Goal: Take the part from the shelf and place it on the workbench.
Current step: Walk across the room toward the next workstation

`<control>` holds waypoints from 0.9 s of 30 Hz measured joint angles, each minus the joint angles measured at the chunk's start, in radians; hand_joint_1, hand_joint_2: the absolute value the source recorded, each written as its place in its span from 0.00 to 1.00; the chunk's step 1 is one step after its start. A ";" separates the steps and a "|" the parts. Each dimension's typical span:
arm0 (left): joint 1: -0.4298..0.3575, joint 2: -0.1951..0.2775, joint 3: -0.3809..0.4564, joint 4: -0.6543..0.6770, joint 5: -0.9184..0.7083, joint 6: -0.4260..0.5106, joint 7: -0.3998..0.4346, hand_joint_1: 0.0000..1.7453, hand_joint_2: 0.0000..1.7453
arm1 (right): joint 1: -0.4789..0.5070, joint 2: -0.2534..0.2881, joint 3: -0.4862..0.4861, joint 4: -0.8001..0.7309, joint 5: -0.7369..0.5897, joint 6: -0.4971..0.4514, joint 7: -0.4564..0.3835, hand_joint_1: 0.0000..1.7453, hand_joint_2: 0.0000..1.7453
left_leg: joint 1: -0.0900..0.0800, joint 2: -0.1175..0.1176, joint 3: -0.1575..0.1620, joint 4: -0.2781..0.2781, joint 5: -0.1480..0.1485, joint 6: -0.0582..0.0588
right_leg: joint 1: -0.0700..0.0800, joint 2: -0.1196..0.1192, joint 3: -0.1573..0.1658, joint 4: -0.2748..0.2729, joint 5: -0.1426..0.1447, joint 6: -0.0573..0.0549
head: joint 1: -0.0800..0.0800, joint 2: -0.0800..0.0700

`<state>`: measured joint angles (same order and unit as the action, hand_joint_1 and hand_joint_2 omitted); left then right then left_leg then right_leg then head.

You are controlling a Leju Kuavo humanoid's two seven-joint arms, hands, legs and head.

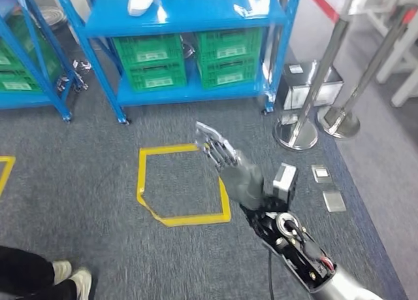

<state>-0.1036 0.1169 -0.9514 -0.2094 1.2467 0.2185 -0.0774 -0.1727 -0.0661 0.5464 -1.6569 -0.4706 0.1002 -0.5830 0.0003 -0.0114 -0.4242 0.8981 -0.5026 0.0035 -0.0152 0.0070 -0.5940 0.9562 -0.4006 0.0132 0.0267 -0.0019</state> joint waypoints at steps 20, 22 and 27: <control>0.002 0.001 -0.003 0.000 0.000 0.000 0.000 0.00 0.00 | 0.005 -0.001 -0.012 -0.012 -0.016 0.005 -0.013 0.00 0.00 | -0.008 0.007 -0.133 0.025 0.100 0.037 | 0.006 0.000 0.117 0.123 -0.166 0.006 | -0.009 0.000; 0.001 0.001 -0.003 0.000 -0.001 0.000 0.000 0.00 0.00 | 0.008 -0.002 -0.013 -0.012 -0.016 0.004 -0.013 0.00 0.00 | -0.009 0.006 -0.118 0.026 0.085 0.042 | 0.006 0.000 0.030 0.249 -0.222 0.011 | -0.006 0.000; 0.004 -0.002 -0.004 0.000 -0.001 -0.001 0.000 0.00 0.00 | 0.012 -0.004 -0.017 -0.012 -0.016 0.004 -0.013 0.00 0.00 | -0.010 -0.002 -0.047 0.027 0.028 0.035 | 0.007 0.000 -0.011 0.108 -0.122 0.002 | 0.012 0.000</control>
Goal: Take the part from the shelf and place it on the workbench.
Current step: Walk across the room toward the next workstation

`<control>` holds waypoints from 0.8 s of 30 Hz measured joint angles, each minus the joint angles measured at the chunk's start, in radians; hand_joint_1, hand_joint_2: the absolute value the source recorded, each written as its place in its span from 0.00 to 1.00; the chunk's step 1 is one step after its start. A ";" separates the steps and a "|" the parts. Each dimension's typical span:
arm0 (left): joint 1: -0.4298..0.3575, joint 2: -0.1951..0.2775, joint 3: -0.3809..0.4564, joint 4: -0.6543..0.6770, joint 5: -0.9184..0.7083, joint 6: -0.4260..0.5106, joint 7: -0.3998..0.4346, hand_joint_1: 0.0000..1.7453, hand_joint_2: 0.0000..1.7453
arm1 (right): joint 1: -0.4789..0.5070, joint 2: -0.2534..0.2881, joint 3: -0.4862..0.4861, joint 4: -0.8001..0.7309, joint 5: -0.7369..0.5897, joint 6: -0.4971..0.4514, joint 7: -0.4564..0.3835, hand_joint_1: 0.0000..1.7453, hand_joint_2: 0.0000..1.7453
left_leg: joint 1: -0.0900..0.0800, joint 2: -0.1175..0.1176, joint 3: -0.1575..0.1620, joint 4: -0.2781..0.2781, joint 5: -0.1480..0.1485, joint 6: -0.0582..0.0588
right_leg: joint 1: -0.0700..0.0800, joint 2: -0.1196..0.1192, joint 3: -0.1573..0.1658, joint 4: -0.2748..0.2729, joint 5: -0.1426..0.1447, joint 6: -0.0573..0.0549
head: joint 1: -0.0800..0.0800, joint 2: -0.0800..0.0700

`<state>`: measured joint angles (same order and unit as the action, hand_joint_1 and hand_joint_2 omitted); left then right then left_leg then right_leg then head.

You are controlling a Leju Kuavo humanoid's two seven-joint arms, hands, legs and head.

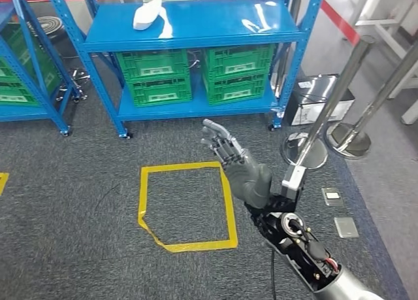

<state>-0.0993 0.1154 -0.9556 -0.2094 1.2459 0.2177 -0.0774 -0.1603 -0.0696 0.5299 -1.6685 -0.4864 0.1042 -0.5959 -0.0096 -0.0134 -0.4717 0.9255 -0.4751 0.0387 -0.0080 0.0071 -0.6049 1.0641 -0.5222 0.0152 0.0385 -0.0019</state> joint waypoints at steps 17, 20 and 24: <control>-0.002 -0.001 -0.001 0.000 0.005 0.003 0.000 0.00 0.00 | -0.003 -0.004 -0.004 -0.001 0.000 0.000 0.001 0.00 0.00 | 0.016 0.007 -0.186 0.058 0.092 -0.048 | 0.000 0.006 0.155 -0.121 0.012 -0.021 | -0.034 0.000; -0.002 -0.001 -0.001 0.000 0.010 0.004 0.000 0.00 0.00 | -0.004 -0.004 -0.003 -0.002 0.000 0.000 0.001 0.00 0.00 | 0.013 0.007 -0.179 0.036 0.111 -0.035 | 0.001 0.009 0.164 -0.121 -0.020 -0.004 | -0.033 0.000; -0.006 -0.002 -0.001 0.000 0.011 0.008 0.000 0.00 0.00 | -0.006 -0.004 -0.005 -0.005 -0.002 -0.001 0.002 0.00 0.00 | 0.012 0.007 -0.157 0.026 0.107 -0.010 | 0.000 0.003 0.105 0.026 -0.108 0.006 | -0.020 0.000</control>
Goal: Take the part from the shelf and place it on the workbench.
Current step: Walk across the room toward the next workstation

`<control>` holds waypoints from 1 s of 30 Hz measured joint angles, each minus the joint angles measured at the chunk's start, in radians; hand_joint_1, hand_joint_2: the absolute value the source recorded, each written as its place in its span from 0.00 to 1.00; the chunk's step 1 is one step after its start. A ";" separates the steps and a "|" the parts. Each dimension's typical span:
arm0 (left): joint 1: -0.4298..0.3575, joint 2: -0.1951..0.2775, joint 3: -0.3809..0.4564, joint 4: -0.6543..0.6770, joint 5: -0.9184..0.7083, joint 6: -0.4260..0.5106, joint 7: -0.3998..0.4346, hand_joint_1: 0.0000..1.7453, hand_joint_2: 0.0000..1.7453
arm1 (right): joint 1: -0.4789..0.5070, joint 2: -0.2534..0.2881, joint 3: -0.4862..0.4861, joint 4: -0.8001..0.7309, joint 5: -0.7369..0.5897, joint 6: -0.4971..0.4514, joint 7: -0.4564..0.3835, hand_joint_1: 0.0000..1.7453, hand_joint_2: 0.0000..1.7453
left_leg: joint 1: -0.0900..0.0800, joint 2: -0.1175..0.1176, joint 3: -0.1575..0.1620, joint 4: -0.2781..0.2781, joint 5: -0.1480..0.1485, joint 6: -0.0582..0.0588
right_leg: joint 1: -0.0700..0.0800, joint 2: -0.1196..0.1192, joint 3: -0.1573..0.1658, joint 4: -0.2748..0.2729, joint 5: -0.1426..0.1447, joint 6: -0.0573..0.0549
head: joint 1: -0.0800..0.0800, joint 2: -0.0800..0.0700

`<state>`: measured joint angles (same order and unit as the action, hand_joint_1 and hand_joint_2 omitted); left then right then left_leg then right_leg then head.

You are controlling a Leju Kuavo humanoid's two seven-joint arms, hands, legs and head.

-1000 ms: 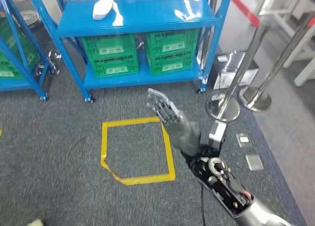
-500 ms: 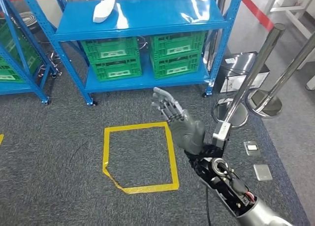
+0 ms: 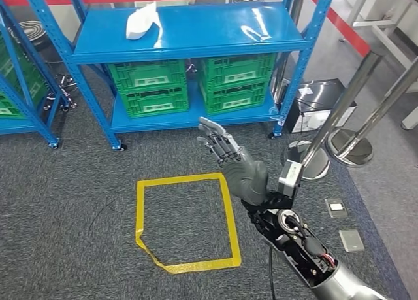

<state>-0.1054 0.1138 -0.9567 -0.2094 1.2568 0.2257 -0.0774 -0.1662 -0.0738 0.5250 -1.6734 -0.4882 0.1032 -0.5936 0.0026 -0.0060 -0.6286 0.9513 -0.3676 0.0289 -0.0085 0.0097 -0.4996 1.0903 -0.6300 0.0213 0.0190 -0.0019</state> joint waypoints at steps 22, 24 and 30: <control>0.002 -0.003 0.000 0.000 -0.004 0.003 0.003 0.00 0.00 | 0.037 -0.074 -0.153 0.779 0.069 -0.296 0.381 0.00 0.00 | -0.015 -0.016 0.055 -0.002 -0.052 -0.001 | 0.017 -0.007 -0.017 -0.139 0.149 -0.025 | 0.004 0.000; 0.003 -0.002 0.000 0.000 -0.008 -0.001 0.004 0.00 0.00 | 0.047 -0.074 -0.154 0.895 0.075 -0.295 0.425 0.00 0.00 | -0.015 -0.016 0.056 -0.003 -0.053 -0.003 | 0.017 -0.007 -0.017 -0.139 0.148 -0.026 | 0.003 0.000; 0.001 0.001 0.000 0.000 -0.011 -0.005 0.004 0.00 1.00 | 0.052 -0.073 -0.152 1.127 0.084 -0.298 0.481 0.00 1.00 | -0.015 -0.015 0.057 -0.004 -0.055 -0.005 | 0.017 -0.004 -0.016 -0.139 0.147 -0.026 | 0.002 0.000</control>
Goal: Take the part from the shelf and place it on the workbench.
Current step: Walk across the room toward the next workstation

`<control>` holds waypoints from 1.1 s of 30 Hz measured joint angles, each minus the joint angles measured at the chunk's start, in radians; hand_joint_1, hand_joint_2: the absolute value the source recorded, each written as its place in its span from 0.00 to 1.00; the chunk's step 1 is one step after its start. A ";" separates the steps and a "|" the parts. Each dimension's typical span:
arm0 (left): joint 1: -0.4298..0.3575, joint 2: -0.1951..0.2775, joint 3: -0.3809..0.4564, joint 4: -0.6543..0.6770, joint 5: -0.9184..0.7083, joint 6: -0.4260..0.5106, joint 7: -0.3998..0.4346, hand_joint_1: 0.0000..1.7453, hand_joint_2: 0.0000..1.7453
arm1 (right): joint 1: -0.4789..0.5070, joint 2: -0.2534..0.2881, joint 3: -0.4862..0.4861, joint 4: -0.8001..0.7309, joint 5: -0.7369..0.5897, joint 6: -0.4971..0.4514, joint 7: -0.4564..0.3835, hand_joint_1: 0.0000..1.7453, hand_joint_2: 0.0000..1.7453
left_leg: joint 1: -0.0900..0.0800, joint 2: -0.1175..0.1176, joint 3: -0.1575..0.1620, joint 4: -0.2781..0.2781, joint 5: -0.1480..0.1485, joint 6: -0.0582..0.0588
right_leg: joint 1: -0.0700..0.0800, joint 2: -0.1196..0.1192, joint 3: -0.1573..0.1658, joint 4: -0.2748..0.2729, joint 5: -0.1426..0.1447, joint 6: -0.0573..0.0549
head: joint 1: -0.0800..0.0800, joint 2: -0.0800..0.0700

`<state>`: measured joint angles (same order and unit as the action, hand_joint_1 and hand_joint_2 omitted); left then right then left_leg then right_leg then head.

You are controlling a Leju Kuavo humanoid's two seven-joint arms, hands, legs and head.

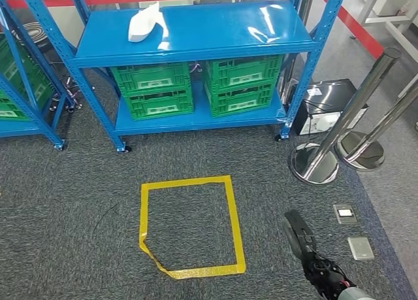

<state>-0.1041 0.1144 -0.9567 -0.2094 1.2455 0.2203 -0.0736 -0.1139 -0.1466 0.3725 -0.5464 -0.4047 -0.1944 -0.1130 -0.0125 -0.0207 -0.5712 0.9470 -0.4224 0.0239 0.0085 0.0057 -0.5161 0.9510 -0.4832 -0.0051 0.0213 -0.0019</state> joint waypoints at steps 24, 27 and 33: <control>-0.002 0.003 -0.040 0.000 -0.062 -0.011 0.015 0.00 1.00 | 0.056 0.078 0.043 0.285 0.008 0.003 0.249 0.00 1.00 | -0.001 0.002 0.010 0.000 -0.003 -0.004 | -0.001 0.002 0.009 0.000 -0.004 -0.002 | -0.001 0.000; -0.002 0.003 -0.043 0.000 -0.062 -0.011 0.015 0.00 1.00 | 0.056 0.078 0.048 0.291 0.011 0.002 0.247 0.00 0.25 | -0.001 0.002 0.010 0.000 -0.003 -0.004 | -0.001 0.002 0.009 0.000 -0.004 -0.002 | -0.001 0.000; -0.002 0.005 -0.049 0.000 -0.061 -0.011 0.017 0.00 1.00 | 0.056 0.079 0.056 0.299 0.011 0.001 0.247 0.00 0.00 | -0.001 0.002 0.011 0.000 -0.003 -0.004 | -0.001 0.002 0.009 0.000 -0.004 -0.002 | -0.001 0.000</control>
<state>-0.1065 0.1193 -1.0054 -0.2094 1.1841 0.2094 -0.0564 -0.0581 -0.0675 0.4287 -0.2471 -0.3937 -0.1929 0.1344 -0.0132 -0.0185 -0.5606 0.9465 -0.4257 0.0204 0.0073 0.0075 -0.5070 0.9508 -0.4870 -0.0068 0.0206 -0.0019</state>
